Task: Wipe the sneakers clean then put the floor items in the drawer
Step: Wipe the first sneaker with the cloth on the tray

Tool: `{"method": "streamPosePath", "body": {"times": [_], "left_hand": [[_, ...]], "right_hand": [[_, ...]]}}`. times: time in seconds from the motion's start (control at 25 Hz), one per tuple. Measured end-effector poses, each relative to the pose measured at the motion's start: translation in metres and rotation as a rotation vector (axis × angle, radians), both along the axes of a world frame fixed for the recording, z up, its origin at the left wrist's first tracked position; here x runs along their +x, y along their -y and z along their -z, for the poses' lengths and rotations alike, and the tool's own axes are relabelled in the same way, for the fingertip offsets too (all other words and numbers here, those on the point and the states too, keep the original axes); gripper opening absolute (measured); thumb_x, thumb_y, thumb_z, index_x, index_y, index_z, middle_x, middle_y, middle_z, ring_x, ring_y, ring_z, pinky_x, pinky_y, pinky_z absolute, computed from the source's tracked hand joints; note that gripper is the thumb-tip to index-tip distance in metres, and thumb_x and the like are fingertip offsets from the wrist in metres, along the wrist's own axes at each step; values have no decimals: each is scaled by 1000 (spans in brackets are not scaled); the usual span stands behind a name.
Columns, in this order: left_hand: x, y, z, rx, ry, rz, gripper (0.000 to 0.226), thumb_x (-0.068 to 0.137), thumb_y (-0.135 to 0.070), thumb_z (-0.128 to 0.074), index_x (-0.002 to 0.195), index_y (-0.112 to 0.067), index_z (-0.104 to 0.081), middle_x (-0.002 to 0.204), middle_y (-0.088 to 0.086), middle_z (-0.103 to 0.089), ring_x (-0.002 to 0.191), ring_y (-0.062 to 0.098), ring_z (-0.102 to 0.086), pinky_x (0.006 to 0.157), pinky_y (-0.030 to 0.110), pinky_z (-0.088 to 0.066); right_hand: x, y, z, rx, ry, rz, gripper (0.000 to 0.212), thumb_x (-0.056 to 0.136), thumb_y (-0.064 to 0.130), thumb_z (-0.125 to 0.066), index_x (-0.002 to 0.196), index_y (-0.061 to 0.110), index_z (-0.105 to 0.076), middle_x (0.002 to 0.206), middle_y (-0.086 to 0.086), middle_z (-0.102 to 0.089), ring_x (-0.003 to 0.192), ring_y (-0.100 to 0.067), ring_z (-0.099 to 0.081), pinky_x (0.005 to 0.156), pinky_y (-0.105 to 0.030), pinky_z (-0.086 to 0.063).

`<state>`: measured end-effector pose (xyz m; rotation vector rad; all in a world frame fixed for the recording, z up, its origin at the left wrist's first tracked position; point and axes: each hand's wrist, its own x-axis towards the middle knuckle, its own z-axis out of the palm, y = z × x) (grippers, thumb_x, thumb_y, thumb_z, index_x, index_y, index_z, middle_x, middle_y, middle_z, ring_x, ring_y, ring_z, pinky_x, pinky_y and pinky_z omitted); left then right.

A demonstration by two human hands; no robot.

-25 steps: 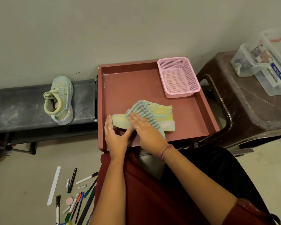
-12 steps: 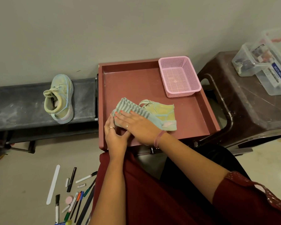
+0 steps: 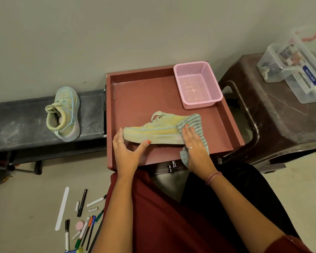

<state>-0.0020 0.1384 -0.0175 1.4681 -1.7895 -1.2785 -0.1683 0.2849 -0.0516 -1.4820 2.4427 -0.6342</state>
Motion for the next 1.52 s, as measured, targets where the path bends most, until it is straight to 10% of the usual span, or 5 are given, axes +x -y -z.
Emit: {"method": "streamPosePath", "body": {"times": [0.44,0.68,0.88,1.2,1.52], "left_hand": [[-66,43,-53,-133,681,708,101,83,-3,-64,152,-39,1,146,3,-38,135,31,-36,112,55,-26],[-113,27,-63,-88,1129,937,130,55,-47,-89,150,-44,0,146,16,-3,136,42,-12,105,63,-32],[-138,10,-56,-234,1161,1015,128,48,-40,-93,143,-18,-9,148,19,-3,138,48,-5,101,72,-28],[-109,-10,-51,-406,769,919,108,58,-24,-81,146,-19,-18,141,0,-25,139,27,-18,97,70,-33],[-79,-30,-71,-275,95,787,106,51,-23,-80,141,-26,-23,145,-5,-30,147,24,-10,115,50,-23]], "right_hand": [[-24,-2,6,-257,862,296,86,80,-21,-35,146,34,-28,154,9,-21,141,-6,-22,118,-34,-24],[-29,2,4,-343,1242,397,81,84,-21,-32,143,35,-32,142,2,-46,124,-15,-51,82,-24,-53],[-19,0,6,-392,1110,299,84,80,-13,-34,139,46,-32,152,6,-32,139,-13,-32,113,-45,-32],[-18,-6,-30,-226,610,26,81,76,-14,-31,147,23,-24,157,7,-17,143,-1,-12,116,-15,-10],[-64,-21,-121,-145,1015,-69,73,85,-24,-34,147,13,-28,149,4,-36,135,-5,-34,111,-19,-29]]}}
